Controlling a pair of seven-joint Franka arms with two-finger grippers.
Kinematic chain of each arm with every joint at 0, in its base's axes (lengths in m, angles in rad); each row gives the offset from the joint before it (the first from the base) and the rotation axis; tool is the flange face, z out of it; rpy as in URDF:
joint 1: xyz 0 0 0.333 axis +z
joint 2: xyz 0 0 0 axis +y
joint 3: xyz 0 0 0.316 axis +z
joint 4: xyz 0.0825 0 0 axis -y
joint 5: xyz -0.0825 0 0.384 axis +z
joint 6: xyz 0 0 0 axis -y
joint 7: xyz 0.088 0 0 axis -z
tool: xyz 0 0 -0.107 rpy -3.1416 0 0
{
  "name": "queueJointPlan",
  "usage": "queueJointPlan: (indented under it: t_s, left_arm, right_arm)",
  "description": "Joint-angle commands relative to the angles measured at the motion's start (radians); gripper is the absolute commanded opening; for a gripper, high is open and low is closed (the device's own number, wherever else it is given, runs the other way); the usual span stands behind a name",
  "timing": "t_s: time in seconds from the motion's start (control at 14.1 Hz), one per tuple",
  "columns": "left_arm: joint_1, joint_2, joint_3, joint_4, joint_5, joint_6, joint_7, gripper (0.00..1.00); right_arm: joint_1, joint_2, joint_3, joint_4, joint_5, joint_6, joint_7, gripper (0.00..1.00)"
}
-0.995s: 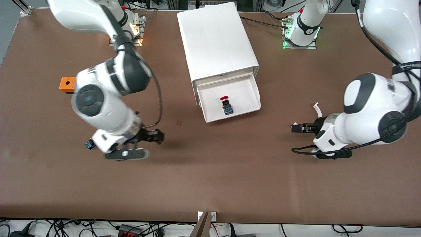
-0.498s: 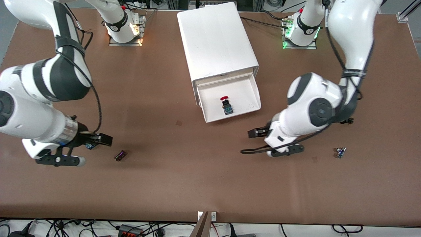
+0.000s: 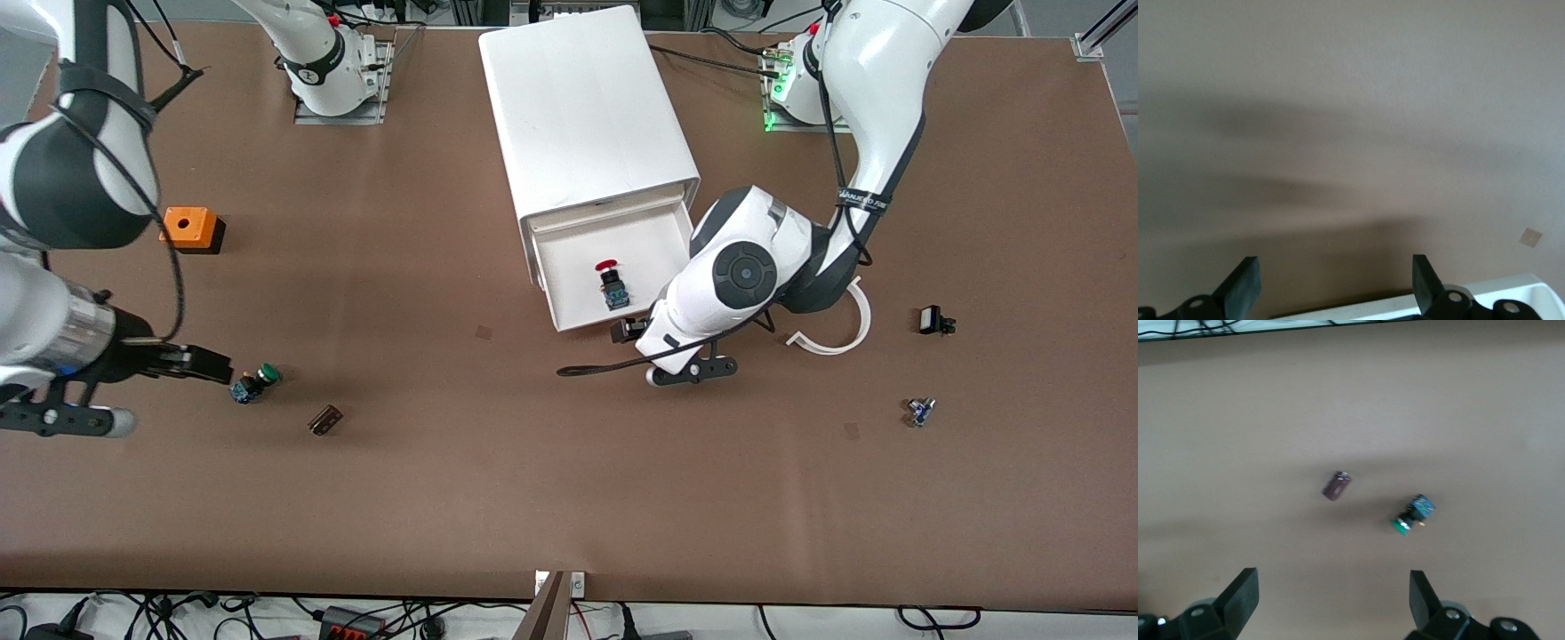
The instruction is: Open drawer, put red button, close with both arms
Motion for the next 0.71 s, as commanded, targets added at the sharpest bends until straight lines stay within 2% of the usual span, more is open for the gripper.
queueJointPlan:
  t_s: [0.0, 0.21, 0.43, 0.64]
  left_arm:
    - [-0.003, -0.017, 0.005, -0.043, 0.022, 0.014, -0.015, 1.00]
    - [-0.018, -0.022, 0.003, -0.075, 0.022, 0.014, -0.032, 1.00]
    - [-0.021, -0.035, -0.010, -0.108, 0.020, -0.003, -0.108, 1.00]
    - [-0.011, -0.042, -0.049, -0.109, 0.014, -0.117, -0.122, 1.00]
  right_arm:
    - [-0.005, -0.155, -0.046, -0.184, -0.002, 0.003, -0.083, 1.00]
    - [-0.008, -0.269, -0.054, -0.305, -0.011, -0.006, -0.114, 1.00]
    - [-0.021, -0.320, -0.063, -0.364, -0.020, -0.013, -0.167, 1.00]
    - [-0.028, -0.370, -0.066, -0.431, -0.023, -0.003, -0.169, 1.00]
